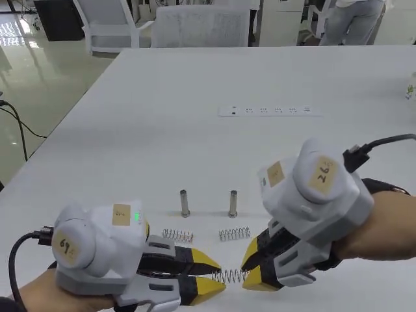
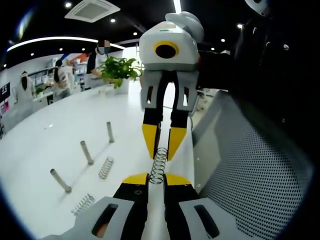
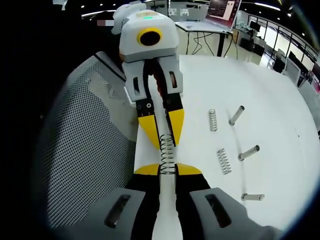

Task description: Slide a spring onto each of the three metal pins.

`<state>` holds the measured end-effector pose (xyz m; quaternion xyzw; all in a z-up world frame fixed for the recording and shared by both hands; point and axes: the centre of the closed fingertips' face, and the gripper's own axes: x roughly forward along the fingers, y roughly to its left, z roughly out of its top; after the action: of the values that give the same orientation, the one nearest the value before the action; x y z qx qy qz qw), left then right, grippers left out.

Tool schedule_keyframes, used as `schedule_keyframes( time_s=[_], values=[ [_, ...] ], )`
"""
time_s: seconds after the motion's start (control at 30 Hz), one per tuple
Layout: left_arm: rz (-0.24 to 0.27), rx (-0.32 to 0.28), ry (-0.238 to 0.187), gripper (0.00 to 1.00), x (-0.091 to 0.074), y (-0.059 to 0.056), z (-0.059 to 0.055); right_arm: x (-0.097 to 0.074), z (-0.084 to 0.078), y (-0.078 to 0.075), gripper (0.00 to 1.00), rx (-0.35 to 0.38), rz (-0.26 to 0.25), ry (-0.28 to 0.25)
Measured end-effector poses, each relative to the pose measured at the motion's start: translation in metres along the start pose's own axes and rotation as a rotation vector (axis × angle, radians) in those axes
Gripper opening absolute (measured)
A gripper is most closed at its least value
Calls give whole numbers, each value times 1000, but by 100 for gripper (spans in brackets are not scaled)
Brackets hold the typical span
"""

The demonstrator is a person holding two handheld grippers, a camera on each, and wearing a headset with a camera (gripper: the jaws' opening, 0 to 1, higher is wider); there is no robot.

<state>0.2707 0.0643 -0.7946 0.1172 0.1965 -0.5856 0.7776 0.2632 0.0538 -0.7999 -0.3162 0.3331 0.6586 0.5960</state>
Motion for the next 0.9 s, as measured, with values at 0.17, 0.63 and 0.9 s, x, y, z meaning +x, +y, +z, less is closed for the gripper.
schedule_keyframes(
  time_s=[0.17,0.63,0.9],
  values=[
    [2,5,0,3,0,1,0,-3,4,0,7,-4,-5,-6],
    [9,18,-1,3,-1,2,1,-13,19,-1,8,-15,-38,-36],
    [6,19,3,3,0,2,1,-16,30,0,7,-23,-48,-63]
  ],
)
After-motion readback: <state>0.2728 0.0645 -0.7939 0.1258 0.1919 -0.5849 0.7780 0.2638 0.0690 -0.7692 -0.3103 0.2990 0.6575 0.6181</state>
